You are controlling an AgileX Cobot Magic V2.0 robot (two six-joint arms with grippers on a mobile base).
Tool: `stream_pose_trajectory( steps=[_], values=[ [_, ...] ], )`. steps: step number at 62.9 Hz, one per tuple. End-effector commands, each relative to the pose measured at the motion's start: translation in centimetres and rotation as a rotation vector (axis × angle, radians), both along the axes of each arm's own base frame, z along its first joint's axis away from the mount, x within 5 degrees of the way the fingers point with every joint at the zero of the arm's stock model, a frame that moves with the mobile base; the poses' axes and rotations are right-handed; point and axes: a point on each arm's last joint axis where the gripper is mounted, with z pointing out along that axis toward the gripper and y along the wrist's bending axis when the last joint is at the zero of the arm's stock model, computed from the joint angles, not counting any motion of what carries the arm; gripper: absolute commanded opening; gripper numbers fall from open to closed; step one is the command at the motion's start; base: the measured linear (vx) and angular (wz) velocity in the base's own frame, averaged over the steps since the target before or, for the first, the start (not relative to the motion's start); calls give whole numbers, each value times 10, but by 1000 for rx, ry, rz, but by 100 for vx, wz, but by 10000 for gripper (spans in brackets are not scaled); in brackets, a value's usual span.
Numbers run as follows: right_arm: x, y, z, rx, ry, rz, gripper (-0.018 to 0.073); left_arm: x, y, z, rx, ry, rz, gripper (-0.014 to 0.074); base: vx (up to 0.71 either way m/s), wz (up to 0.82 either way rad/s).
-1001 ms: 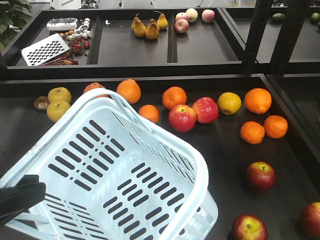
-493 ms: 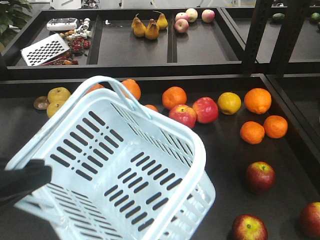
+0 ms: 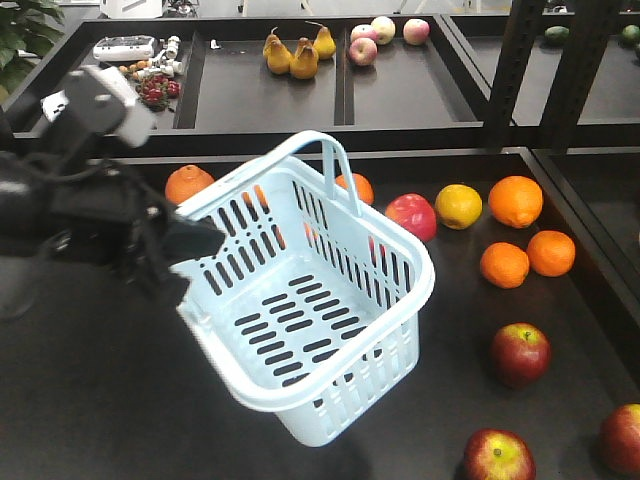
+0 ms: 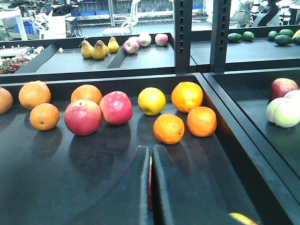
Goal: Pick three apples into basket with both arms
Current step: 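Lower the light-blue basket onto the table with the left gripper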
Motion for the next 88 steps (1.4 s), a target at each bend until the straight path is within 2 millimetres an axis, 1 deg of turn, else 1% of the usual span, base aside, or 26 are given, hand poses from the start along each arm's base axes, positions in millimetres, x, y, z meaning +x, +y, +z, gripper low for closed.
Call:
stream_pose_trajectory(
  steps=[1, 9, 17, 25, 31, 37, 52, 56, 63, 78, 82, 88],
  values=[
    [0, 1, 3, -19, -70, 11, -4, 22, -12, 12, -41, -45, -26, -6, 0, 0],
    [0, 1, 3, -19, -70, 11, -4, 48, -26, 0, -19, -24, -105, -6, 0, 0],
    [0, 1, 3, -19, -70, 11, -4, 68, -36, -11, -25, -31, -158, -6, 0, 0],
    [0, 1, 3, -19, -70, 11, -4, 81, -47, -22, -3, -49, -213, -6, 0, 0],
    [0, 1, 3, -19, -70, 11, -4, 86, -56, -33, 32, -58, -267, -6, 0, 0],
    [0, 1, 3, -19, -70, 11, -4, 90, -60, -44, 60, -64, -304, -1, 0, 0],
    [0, 1, 3, -19, -70, 11, -4, 96, -62, -56, 73, -45, -300, 29, 0, 0],
    [0, 1, 3, -19, -70, 11, -4, 98, -62, -58, 75, -44, -295, 53, 0, 0],
    [0, 1, 3, -19, -71, 11, -4, 99, -62, -61, 89, -48, -292, 126, 0, 0],
    [0, 1, 3, -18, -72, 12, -4, 99, -61, -61, 93, -40, -285, 379, 0, 0],
    [0, 1, 3, -18, -72, 12, -4, 98, -61, -59, 84, -28, -273, 425, 0, 0],
    [0, 1, 3, -18, -72, 12, -4, 95, -59, -52, 82, -21, -252, 457, 0, 0]
  ],
)
